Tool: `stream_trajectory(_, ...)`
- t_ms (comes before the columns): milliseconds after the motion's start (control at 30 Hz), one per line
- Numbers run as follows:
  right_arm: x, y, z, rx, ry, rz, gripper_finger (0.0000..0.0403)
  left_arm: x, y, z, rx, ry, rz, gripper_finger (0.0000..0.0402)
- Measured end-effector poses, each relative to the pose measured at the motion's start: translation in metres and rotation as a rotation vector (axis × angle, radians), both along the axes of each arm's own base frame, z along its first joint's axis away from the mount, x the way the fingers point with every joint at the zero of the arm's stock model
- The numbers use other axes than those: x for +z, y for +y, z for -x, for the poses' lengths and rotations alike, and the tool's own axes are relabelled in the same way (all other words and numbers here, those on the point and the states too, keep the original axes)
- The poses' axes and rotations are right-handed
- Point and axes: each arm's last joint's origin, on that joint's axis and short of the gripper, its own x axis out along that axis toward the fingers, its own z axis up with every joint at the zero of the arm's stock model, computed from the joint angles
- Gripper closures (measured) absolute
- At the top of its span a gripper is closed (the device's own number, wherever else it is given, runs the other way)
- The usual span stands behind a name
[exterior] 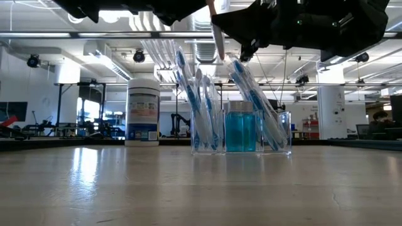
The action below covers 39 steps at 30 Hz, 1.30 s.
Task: Pick & Place toothbrushing station
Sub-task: Put the orange toothbrush into the transparent organizer
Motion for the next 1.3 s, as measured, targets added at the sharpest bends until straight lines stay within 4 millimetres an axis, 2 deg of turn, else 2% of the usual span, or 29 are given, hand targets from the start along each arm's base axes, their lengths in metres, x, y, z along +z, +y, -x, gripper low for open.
stream_trajectory(233, 0.0, 0.0, 0.0, 0.0, -0.004, 0.0, 0.0383, 0.004, 0.001, -0.001, 0.002, -0.048, 0.033, 0.021)
stream_trajectory(567, 0.001, 0.0, -0.001, 0.0, -0.006, 0.0, 0.0383, -0.003, 0.004, -0.006, 0.015, -0.02, 0.038, 0.0272)
stream_trajectory(667, 0.001, 0.0, -0.001, 0.001, -0.006, 0.001, 0.0383, -0.003, 0.006, -0.006, 0.019, -0.024, 0.039, 0.0308)
stream_trajectory(800, 0.001, 0.0, -0.001, 0.004, -0.004, 0.004, 0.0383, -0.003, 0.007, -0.006, -0.001, -0.025, 0.042, 0.0377)
stream_trajectory(933, 0.0, 0.0, -0.001, 0.002, -0.001, 0.002, 0.0376, -0.002, 0.01, -0.005, 0.0, -0.025, 0.053, 0.0378)
stream_trajectory(1067, 0.0, 0.0, -0.001, 0.005, -0.001, -0.028, 0.0351, 0.003, 0.011, 0.0, -0.017, -0.03, 0.05, 0.0378)
stream_trajectory(1300, -0.003, 0.0, 0.0, 0.003, 0.022, -0.036, 0.0296, 0.023, 0.014, 0.026, -0.019, -0.002, 0.05, 0.0378)
